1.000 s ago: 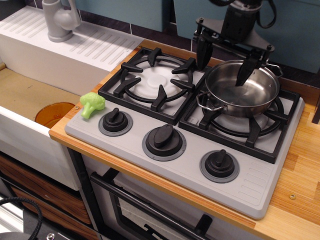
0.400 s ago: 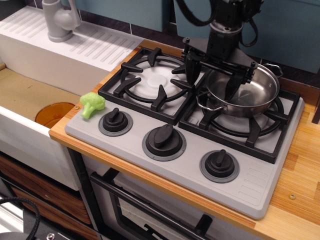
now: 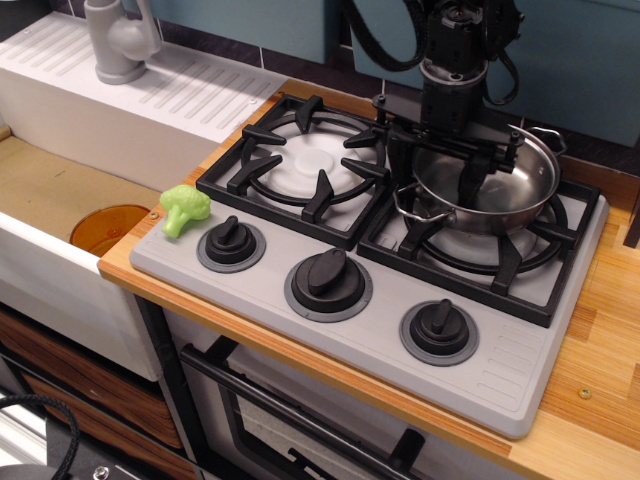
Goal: Put pot or pan on stove and put cauliflower in pot or pan
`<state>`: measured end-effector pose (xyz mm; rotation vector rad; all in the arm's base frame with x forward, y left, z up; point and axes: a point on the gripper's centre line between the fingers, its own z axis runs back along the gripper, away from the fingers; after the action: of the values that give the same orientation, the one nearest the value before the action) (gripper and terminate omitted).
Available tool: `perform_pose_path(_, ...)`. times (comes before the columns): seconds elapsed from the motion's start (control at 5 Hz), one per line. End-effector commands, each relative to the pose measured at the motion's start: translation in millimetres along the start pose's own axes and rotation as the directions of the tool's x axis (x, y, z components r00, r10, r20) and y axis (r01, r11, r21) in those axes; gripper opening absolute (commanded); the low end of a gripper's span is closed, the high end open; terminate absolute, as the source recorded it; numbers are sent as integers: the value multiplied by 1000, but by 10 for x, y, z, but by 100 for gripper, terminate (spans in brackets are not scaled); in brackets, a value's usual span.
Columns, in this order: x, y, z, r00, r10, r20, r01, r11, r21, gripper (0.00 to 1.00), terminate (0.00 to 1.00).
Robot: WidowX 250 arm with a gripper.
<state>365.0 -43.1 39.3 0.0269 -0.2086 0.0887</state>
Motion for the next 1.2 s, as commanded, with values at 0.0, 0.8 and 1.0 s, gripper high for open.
perform_pose_path(0.0, 64, -104, 83, 1000, 8, 5, -8, 1000, -28, 0, 0)
perform_pose_path(0.8, 144, -253, 669, 994, 41, -99, -35, 998, 53, 0, 0)
perform_pose_path(1.0, 221, -41, 804, 994, 1, -114, 7, 997, 72, 0, 0)
